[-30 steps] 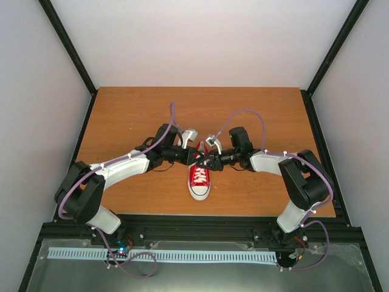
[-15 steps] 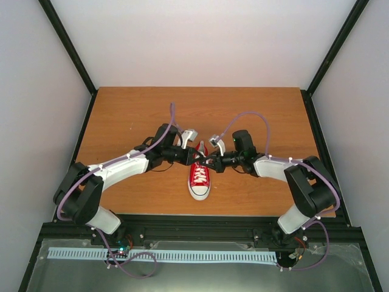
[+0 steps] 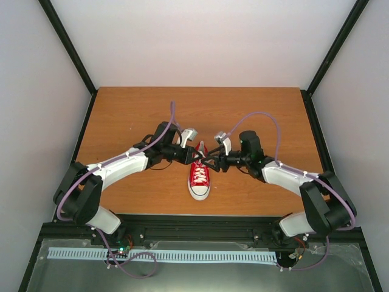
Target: Tie the shoes
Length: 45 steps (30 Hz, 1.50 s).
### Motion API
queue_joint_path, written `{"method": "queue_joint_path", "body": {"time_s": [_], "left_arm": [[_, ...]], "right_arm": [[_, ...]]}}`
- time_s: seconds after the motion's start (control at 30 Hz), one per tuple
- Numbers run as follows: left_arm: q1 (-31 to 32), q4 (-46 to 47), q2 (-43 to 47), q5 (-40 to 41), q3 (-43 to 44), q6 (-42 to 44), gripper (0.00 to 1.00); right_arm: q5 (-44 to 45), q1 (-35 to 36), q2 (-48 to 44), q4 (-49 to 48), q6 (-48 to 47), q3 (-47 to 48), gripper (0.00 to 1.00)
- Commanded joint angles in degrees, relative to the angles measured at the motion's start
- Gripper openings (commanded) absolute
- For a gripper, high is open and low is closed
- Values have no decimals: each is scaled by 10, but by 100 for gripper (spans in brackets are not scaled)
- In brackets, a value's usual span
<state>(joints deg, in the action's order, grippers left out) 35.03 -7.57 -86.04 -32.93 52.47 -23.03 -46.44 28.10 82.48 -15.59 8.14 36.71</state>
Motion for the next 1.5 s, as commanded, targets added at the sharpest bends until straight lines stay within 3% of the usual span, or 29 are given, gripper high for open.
{"method": "queue_joint_path", "body": {"time_s": [0.0, 0.13, 0.27, 0.47, 0.57, 0.8, 1.47], "left_arm": [[-4, -15, -7, -27, 27, 26, 1], [-4, -15, -9, -67, 33, 40, 1], [-4, -21, -6, -101, 37, 58, 1], [-4, -52, -10, -117, 52, 87, 1], [-4, -55, -14, -123, 57, 90, 1], [-4, -61, -13, -105, 60, 94, 1], [-10, -38, -4, -54, 35, 65, 1]], "right_arm": [[-14, -3, -49, -7, 4, -6, 62], [-31, -2, -68, -31, 17, -2, 83], [-72, 0, -29, -50, 23, 34, 86], [-147, 12, 33, 5, -11, 92, 85], [-188, 14, 60, 39, -30, 110, 82], [-191, 15, 66, 112, -74, 116, 72], [-195, 15, 112, 94, -67, 99, 41]]}}
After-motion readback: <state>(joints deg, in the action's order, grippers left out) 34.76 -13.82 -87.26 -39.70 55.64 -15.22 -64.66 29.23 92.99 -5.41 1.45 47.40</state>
